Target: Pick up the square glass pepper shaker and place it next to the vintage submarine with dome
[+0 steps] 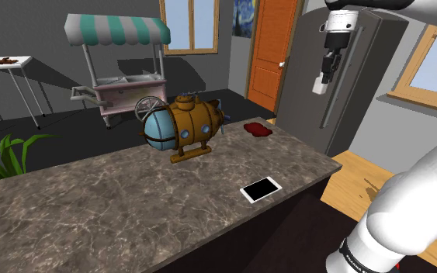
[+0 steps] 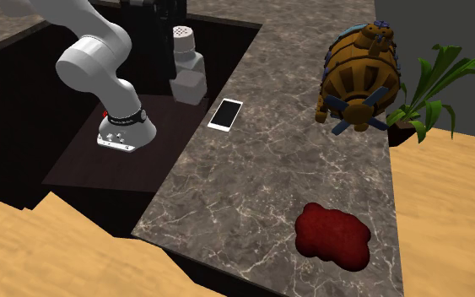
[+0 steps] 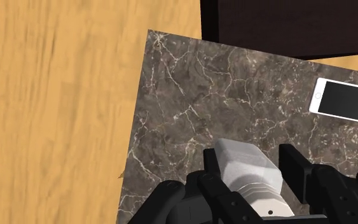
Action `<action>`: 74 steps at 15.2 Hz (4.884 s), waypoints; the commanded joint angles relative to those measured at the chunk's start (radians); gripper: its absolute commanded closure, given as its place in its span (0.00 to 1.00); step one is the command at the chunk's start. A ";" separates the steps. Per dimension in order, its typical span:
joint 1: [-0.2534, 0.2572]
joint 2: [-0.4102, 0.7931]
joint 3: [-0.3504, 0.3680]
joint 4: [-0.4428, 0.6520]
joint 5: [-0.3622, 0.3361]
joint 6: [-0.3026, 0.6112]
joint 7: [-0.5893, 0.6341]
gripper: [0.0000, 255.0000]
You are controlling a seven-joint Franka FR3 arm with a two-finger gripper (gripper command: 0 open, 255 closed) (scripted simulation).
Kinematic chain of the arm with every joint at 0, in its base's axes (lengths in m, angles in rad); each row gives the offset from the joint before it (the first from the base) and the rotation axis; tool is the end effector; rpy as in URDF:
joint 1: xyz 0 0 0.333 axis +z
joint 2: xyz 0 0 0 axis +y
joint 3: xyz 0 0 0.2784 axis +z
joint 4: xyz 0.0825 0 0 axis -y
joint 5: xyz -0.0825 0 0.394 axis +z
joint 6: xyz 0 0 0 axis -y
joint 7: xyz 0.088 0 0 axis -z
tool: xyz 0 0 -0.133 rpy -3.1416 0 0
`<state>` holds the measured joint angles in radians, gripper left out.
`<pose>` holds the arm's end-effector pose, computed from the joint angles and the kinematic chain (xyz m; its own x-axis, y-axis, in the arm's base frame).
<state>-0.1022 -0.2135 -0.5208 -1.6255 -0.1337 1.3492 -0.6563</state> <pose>0.3680 -0.3196 0.6124 0.9957 0.0259 -0.0885 0.0230 -0.9992 -0.0341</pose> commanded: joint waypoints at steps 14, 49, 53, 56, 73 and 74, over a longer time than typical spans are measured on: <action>0.071 0.038 0.102 0.136 0.049 -0.114 0.167 1.00; 0.253 0.142 0.329 -0.009 0.149 0.124 0.592 1.00; 0.253 0.129 0.330 -0.079 0.146 0.181 0.593 1.00; 0.253 0.122 0.330 -0.127 0.145 0.223 0.593 1.00; 0.252 0.120 0.329 -0.358 0.145 0.452 0.588 1.00; 0.252 0.122 0.329 -0.369 0.145 0.465 0.588 1.00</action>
<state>0.1497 -0.0907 -0.1920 -1.9805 0.0115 1.8000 -0.0685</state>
